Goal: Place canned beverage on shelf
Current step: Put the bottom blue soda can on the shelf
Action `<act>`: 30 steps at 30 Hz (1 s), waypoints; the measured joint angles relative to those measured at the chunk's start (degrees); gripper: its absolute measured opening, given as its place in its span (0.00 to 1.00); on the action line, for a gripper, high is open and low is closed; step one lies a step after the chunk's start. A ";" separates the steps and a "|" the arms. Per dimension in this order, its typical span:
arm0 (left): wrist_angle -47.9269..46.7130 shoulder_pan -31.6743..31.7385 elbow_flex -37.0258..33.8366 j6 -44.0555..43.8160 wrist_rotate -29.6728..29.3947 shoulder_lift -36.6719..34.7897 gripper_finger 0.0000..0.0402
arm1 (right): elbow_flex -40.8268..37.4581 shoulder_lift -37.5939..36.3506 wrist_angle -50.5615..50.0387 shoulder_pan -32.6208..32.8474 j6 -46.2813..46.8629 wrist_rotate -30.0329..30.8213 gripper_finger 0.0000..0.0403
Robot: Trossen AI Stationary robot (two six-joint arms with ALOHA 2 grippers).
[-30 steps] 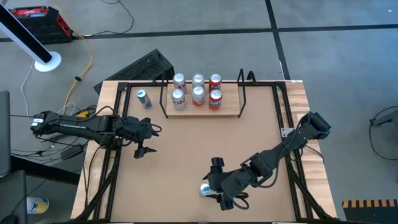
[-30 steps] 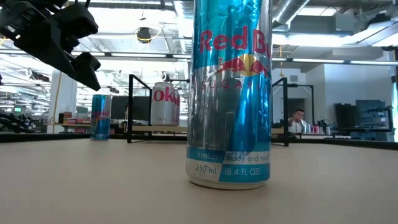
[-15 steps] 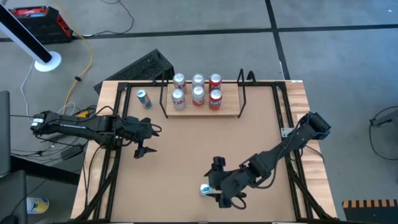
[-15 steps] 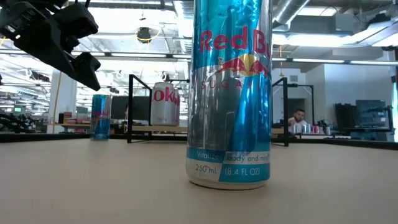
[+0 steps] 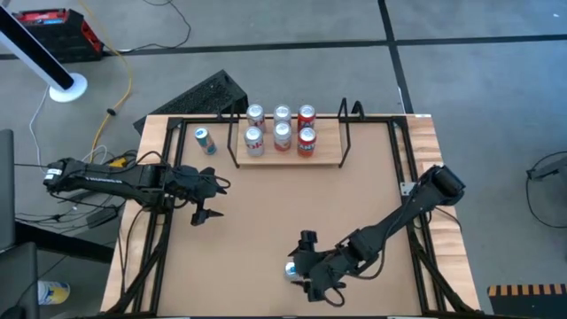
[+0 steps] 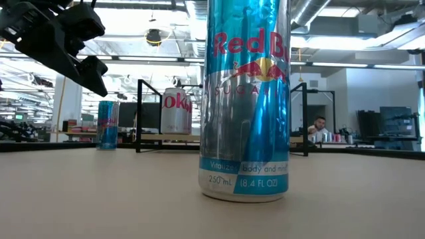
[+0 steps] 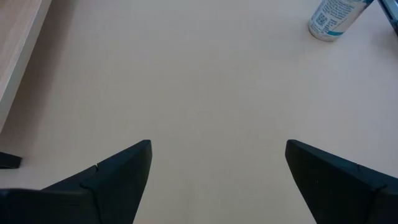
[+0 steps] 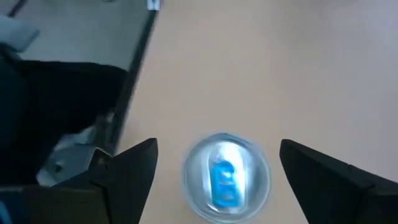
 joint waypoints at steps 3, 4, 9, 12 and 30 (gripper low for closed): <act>-0.04 0.02 0.00 0.00 0.00 -0.03 0.88 | -0.25 1.11 -1.73 0.38 -0.57 0.70 0.90; -0.08 0.00 0.00 0.00 0.03 0.00 0.88 | -0.12 1.76 -0.40 0.19 -0.32 1.01 0.90; -0.18 0.02 0.00 -0.04 0.10 0.00 0.88 | -0.06 1.97 -1.18 0.36 0.22 2.49 0.90; -0.08 0.02 0.00 -0.02 0.11 -0.01 0.88 | -0.14 1.98 -1.84 0.08 1.61 3.12 0.90; -0.11 0.01 0.00 -0.15 0.09 -0.02 0.88 | -0.14 1.95 -3.75 -0.75 3.33 1.64 0.81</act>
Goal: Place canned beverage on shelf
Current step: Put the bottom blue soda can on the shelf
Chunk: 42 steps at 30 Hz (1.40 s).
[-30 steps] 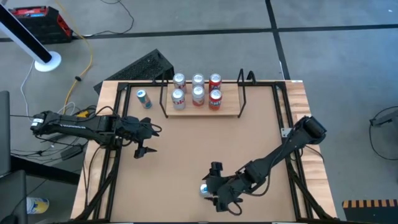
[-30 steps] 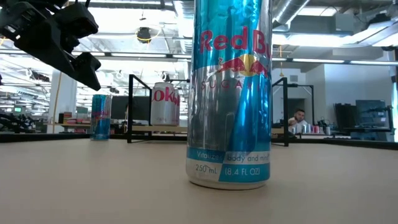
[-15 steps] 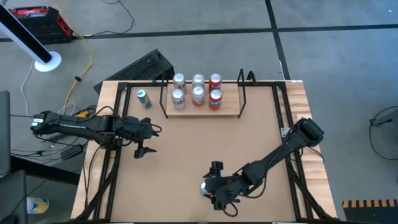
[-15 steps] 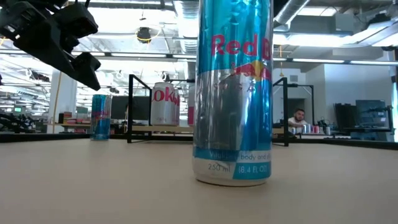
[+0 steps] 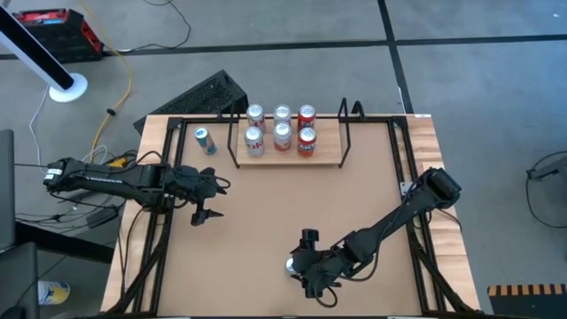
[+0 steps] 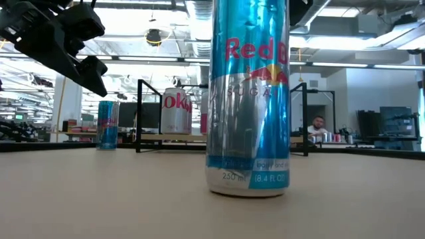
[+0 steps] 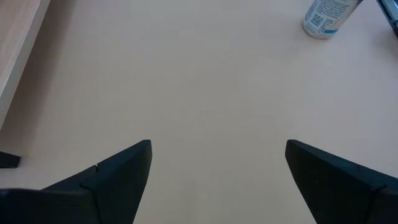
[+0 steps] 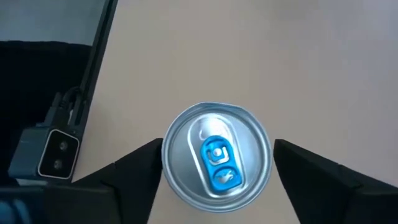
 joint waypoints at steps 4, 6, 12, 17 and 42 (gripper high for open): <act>-0.01 -0.01 0.00 0.13 0.04 0.00 0.88 | 0.01 -0.01 0.02 -0.68 1.14 -1.89 0.71; 0.00 -0.01 0.00 0.13 0.06 0.00 0.88 | 0.68 -0.04 -0.76 -1.10 1.08 -2.60 0.66; -0.04 -0.01 0.00 0.13 0.07 0.00 0.88 | 4.25 -1.00 -3.92 -1.40 -4.79 -2.65 0.65; -0.08 -0.01 0.00 0.13 0.09 -0.02 0.88 | 5.33 -6.68 -9.11 -2.61 -5.40 -2.91 0.65; -0.02 0.01 0.00 0.12 -2.31 0.00 0.88 | 5.40 -28.28 -28.53 -36.40 -28.80 -20.23 0.65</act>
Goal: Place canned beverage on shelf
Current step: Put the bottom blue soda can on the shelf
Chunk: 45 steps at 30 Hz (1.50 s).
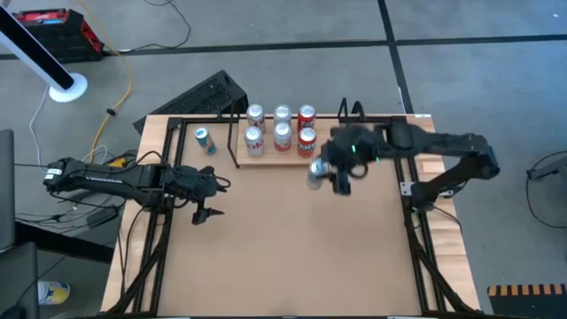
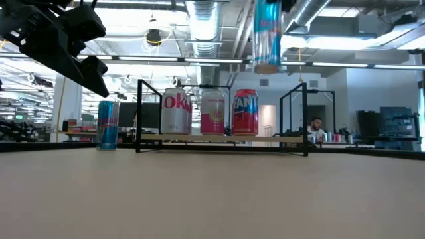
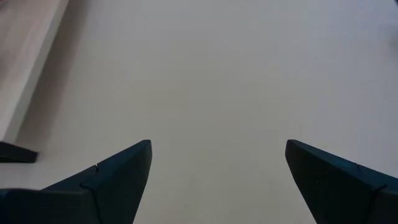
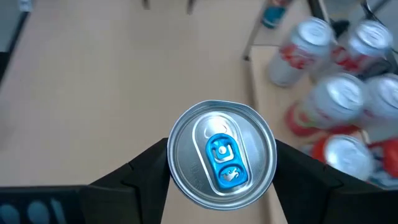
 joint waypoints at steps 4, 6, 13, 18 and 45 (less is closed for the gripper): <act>-0.11 0.00 0.00 0.01 -0.37 0.00 0.88 | 0.00 0.07 -0.25 -8.25 -4.57 -6.68 0.65; -0.16 -0.01 0.00 0.01 -0.37 0.00 0.88 | -0.17 0.04 0.31 -11.88 -6.25 -10.23 0.65; -0.42 0.00 0.00 0.01 -0.32 0.00 0.88 | -0.79 0.09 0.84 -21.62 -9.27 -13.99 0.65; -0.42 -0.02 0.00 0.01 0.50 0.00 0.88 | -0.79 0.93 1.93 -26.42 -11.52 -15.57 0.65; -0.40 -0.02 0.00 0.03 0.00 0.00 0.88 | -0.83 17.51 5.51 -48.77 -27.50 -23.20 0.65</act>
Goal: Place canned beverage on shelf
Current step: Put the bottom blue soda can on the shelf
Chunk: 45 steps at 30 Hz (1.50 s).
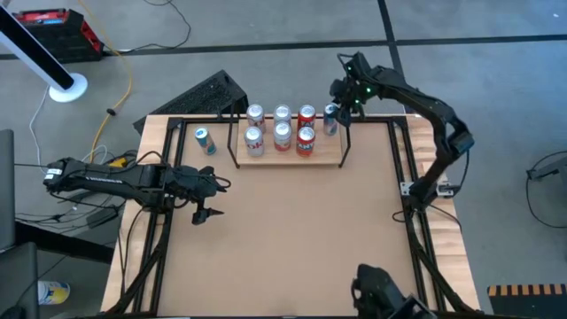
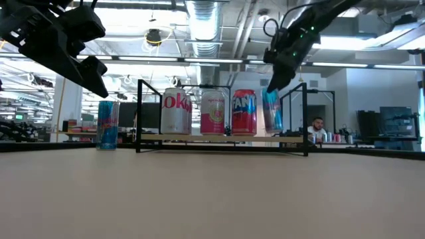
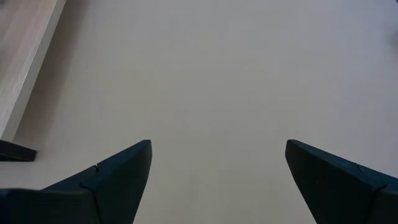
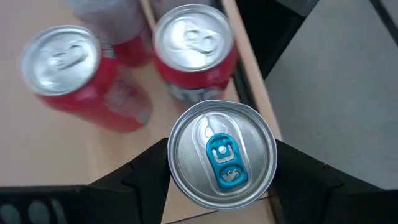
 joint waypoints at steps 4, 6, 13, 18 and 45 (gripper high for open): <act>-0.01 0.00 0.00 -0.01 0.00 0.00 0.88 | 0.00 1.40 2.34 -0.30 -0.77 -0.94 0.65; 0.00 0.00 0.00 0.00 0.02 0.00 0.88 | 0.00 1.69 3.20 -0.42 -1.16 -1.19 0.65; -0.02 0.00 0.00 0.00 0.02 0.00 0.88 | 0.00 2.34 3.46 -1.01 -1.64 -0.61 0.65; -0.02 0.00 0.00 0.00 0.02 0.00 0.88 | 0.00 2.31 3.47 -1.74 -1.62 0.31 0.65; -0.02 0.00 0.00 0.00 0.05 0.00 0.88 | -2.25 2.07 4.64 -2.00 0.39 0.27 0.71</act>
